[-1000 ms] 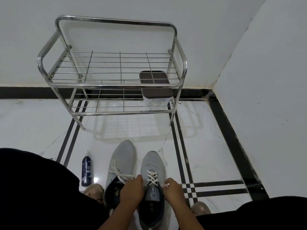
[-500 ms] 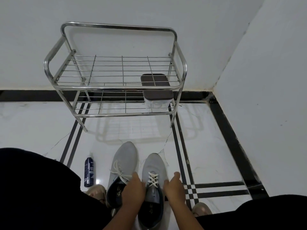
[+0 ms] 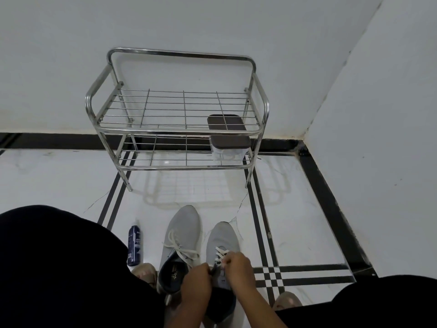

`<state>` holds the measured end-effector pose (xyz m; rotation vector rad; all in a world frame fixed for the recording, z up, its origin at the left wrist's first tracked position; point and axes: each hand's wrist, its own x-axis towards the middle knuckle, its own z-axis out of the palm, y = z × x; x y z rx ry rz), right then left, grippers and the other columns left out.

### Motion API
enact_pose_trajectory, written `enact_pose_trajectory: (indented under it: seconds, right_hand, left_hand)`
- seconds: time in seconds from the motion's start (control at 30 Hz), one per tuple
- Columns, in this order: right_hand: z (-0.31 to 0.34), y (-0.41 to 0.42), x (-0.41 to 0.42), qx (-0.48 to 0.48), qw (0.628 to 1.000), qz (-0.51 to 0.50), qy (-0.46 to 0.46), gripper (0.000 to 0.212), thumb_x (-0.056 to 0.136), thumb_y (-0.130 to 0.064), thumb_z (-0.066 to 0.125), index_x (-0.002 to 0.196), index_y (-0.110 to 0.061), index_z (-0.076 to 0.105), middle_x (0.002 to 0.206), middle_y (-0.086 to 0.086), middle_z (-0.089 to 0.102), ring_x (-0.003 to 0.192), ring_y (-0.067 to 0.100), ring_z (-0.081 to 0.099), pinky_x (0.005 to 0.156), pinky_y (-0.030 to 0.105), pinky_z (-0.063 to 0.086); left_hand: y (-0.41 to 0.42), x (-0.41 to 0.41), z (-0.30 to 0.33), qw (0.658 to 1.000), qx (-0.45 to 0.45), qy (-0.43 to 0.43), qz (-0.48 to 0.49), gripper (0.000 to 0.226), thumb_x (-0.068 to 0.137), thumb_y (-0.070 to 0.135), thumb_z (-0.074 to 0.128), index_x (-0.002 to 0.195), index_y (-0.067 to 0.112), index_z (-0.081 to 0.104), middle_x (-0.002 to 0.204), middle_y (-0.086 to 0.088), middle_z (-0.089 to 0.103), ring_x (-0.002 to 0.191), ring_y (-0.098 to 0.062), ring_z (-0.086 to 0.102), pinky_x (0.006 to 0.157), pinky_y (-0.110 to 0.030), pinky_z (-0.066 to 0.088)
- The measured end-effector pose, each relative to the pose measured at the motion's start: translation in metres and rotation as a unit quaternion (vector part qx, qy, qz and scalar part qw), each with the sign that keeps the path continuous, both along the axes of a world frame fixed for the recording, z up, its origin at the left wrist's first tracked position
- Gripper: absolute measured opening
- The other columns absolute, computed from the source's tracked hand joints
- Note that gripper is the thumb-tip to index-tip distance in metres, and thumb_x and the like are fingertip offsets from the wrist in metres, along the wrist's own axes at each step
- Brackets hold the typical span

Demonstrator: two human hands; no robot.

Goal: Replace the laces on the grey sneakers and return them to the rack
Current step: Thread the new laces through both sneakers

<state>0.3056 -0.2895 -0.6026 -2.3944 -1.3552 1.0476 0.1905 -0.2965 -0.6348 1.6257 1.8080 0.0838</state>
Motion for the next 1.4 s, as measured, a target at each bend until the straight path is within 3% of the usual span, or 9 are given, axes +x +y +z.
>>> enact_pose_trajectory:
  seconds: [0.2, 0.3, 0.4, 0.53, 0.87, 1.07, 1.13, 1.2, 1.4]
  right_hand:
    - [-0.017, -0.012, -0.002, -0.004, 0.98, 0.117, -0.16, 0.026, 0.091, -0.015, 0.047, 0.095, -0.025, 0.071, 0.104, -0.005, 0.066, 0.107, 0.018, 0.051, 0.085, 0.032, 0.036]
    - [-0.02, -0.014, -0.006, -0.001, 0.972, 0.151, -0.182, 0.028, 0.093, -0.014, 0.046, 0.1, -0.025, 0.07, 0.108, -0.006, 0.065, 0.11, 0.018, 0.049, 0.09, 0.033, 0.034]
    - [-0.019, -0.014, -0.006, -0.008, 0.974, 0.15, -0.17, 0.025, 0.092, -0.015, 0.047, 0.096, -0.029, 0.068, 0.11, -0.008, 0.064, 0.113, 0.017, 0.048, 0.092, 0.034, 0.031]
    - [-0.014, -0.012, -0.005, -0.018, 0.98, 0.131, -0.148, 0.024, 0.088, -0.016, 0.051, 0.087, -0.032, 0.068, 0.105, -0.01, 0.065, 0.111, 0.014, 0.049, 0.09, 0.033, 0.029]
    - [-0.013, -0.012, -0.009, -0.035, 0.976, 0.149, -0.153, 0.02, 0.085, -0.02, 0.055, 0.094, -0.027, 0.071, 0.104, -0.009, 0.066, 0.11, 0.015, 0.048, 0.089, 0.035, 0.027]
    - [-0.007, -0.016, -0.015, 0.001, 0.976, 0.142, -0.165, 0.026, 0.092, -0.02, 0.047, 0.098, -0.029, 0.071, 0.095, -0.006, 0.067, 0.108, 0.015, 0.05, 0.088, 0.033, 0.028]
    - [-0.002, -0.018, -0.011, 0.027, 0.979, 0.127, -0.155, 0.027, 0.095, -0.018, 0.043, 0.106, -0.03, 0.065, 0.084, -0.006, 0.057, 0.105, 0.017, 0.05, 0.087, 0.031, 0.031]
    - [0.002, -0.018, -0.003, 0.059, 0.979, 0.112, -0.16, 0.021, 0.096, -0.021, 0.044, 0.113, -0.026, 0.055, 0.094, -0.003, 0.059, 0.102, 0.021, 0.053, 0.084, 0.031, 0.038]
    - [-0.011, -0.038, 0.026, -0.201, 0.965, 0.105, -0.131, 0.038, 0.09, -0.029, 0.056, 0.126, -0.017, 0.058, 0.127, 0.005, 0.059, 0.118, 0.023, 0.057, 0.091, 0.033, 0.049]
  left_hand:
    - [0.002, -0.007, -0.014, 0.988, -0.088, -0.081, 0.093, 0.015, 0.083, 0.018, 0.063, 0.073, 0.029, 0.064, 0.101, -0.006, 0.071, 0.095, -0.023, 0.067, 0.083, -0.031, 0.054]
    - [0.001, -0.006, -0.017, 0.986, -0.103, -0.084, 0.101, 0.012, 0.083, 0.02, 0.064, 0.077, 0.03, 0.066, 0.1, -0.003, 0.071, 0.095, -0.021, 0.066, 0.085, -0.03, 0.053]
    - [0.003, -0.006, -0.017, 0.985, -0.105, -0.092, 0.105, 0.015, 0.083, 0.02, 0.063, 0.072, 0.03, 0.062, 0.099, -0.002, 0.071, 0.095, -0.02, 0.066, 0.084, -0.029, 0.052]
    - [0.003, -0.005, -0.018, 0.985, -0.103, -0.085, 0.106, 0.01, 0.084, 0.022, 0.064, 0.092, 0.024, 0.07, 0.103, -0.001, 0.07, 0.1, -0.019, 0.064, 0.086, -0.025, 0.05]
    - [0.003, -0.004, -0.017, 0.988, -0.104, -0.073, 0.091, 0.007, 0.085, 0.023, 0.063, 0.079, 0.026, 0.062, 0.103, 0.0, 0.069, 0.1, -0.018, 0.063, 0.082, -0.023, 0.046]
    - [0.001, 0.0, -0.015, 0.987, -0.088, -0.099, 0.092, 0.018, 0.093, 0.025, 0.052, 0.101, 0.019, 0.067, 0.111, -0.006, 0.067, 0.104, -0.022, 0.061, 0.08, -0.025, 0.043]
    - [0.003, 0.001, -0.014, 0.985, -0.091, -0.117, 0.092, 0.012, 0.092, 0.021, 0.053, 0.088, 0.026, 0.063, 0.105, -0.002, 0.068, 0.095, -0.019, 0.061, 0.077, -0.025, 0.043]
    - [0.004, 0.0, -0.015, 0.986, -0.088, -0.109, 0.092, 0.018, 0.088, 0.023, 0.058, 0.071, 0.027, 0.056, 0.093, 0.0, 0.068, 0.085, -0.016, 0.061, 0.072, -0.026, 0.045]
    - [0.002, 0.004, -0.016, 0.991, -0.061, -0.088, 0.077, 0.022, 0.086, 0.021, 0.055, 0.065, 0.025, 0.049, 0.085, -0.001, 0.065, 0.085, -0.023, 0.061, 0.068, -0.027, 0.041]
